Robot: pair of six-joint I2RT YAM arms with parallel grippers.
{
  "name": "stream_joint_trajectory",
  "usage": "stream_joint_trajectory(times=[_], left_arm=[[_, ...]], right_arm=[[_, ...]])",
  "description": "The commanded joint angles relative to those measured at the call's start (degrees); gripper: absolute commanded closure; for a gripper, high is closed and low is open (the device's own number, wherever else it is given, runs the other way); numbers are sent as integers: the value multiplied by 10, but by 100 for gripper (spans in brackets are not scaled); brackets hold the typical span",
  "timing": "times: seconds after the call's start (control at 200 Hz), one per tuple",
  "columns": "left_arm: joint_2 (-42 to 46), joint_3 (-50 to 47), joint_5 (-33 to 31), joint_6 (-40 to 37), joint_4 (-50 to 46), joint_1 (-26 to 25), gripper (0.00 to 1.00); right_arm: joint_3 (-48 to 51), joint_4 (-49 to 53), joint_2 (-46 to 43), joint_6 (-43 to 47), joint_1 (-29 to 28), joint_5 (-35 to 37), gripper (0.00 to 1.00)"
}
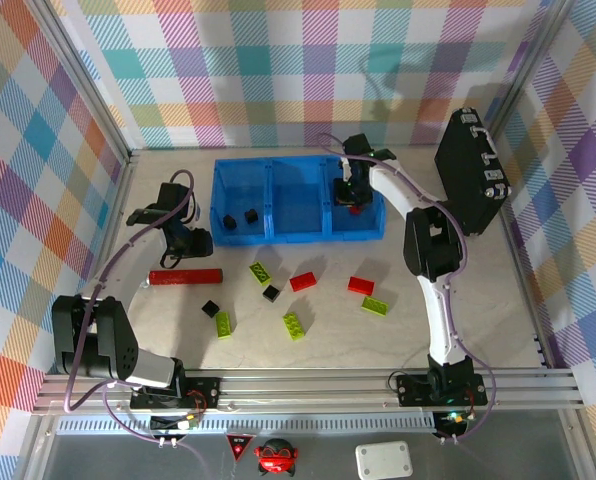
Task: Sort the legos into containers by color
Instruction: Place the lego in the container, then pick up the lego from the bottom-left of the table.
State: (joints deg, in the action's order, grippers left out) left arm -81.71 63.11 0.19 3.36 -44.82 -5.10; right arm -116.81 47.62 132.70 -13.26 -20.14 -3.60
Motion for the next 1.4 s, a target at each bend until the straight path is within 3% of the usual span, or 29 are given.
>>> stream_joint_trajectory(times=[0.0, 0.33, 0.77, 1.01, 1.4], left_arm=[[-4, -3, 8, -6, -2, 6, 52], [-2, -7, 37, 4, -4, 6, 52], [-13, -3, 66, 61, -28, -27, 51], [-10, -9, 51, 98, -46, -58, 51], [53, -112, 12, 202, -53, -95, 48]], right_arm=[[-19, 8, -17, -5, 5, -10, 77], [24, 31, -95, -20, 3, -10, 75], [221, 2, -267, -58, -18, -5, 73], [296, -12, -334, -72, -29, -4, 73], [353, -32, -377, -66, -29, -20, 73]])
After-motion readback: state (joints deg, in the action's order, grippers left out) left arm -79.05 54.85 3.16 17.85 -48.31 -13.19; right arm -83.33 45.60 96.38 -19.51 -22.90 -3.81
